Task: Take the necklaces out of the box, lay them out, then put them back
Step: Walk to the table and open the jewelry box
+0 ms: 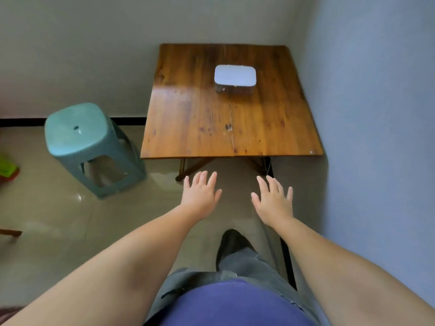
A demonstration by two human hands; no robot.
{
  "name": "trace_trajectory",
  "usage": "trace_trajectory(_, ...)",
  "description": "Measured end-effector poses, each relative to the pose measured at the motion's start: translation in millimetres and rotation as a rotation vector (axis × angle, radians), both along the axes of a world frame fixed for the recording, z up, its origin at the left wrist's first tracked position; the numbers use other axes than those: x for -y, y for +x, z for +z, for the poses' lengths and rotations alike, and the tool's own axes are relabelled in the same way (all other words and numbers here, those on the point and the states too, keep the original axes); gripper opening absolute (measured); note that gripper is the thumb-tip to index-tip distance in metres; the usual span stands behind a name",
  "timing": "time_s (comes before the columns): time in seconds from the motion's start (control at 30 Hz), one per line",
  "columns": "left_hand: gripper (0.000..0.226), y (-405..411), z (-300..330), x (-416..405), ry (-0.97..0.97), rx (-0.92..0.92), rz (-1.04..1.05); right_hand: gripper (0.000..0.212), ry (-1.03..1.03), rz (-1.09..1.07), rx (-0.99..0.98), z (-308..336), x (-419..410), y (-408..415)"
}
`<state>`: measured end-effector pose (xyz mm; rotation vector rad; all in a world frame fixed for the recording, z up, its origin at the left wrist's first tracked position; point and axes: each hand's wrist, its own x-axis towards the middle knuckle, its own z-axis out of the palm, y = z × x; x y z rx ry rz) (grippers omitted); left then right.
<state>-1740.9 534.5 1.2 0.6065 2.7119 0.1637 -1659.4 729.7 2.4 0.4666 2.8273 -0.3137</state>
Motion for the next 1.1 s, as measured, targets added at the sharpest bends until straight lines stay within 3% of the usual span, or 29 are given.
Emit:
trace_trajectory(0.37,0.056,-202,-6,-63,0.138,0.087,0.235,0.056,-0.046,0.1,0.048,-1,-76,-245)
trace_trajectory(0.53,0.058,-321,-18,-101,0.364,0.264,0.348,0.056,-0.063,0.074,0.01,-17,-85,-363)
trace_trajectory(0.7,0.058,-417,-24,-136,0.617,0.399,0.489,0.062,0.034,0.185,-0.086,-29,-107,-459)
trace_trajectory(0.87,0.048,-463,-37,-160,0.946,0.637,0.773,0.071,0.105,0.375,-0.069,-56,-130,-493)
trace_trajectory(1.1,0.054,-455,-44,-164,0.988,0.654,1.025,0.054,-0.059,0.456,-0.225,-35,-144,-496)
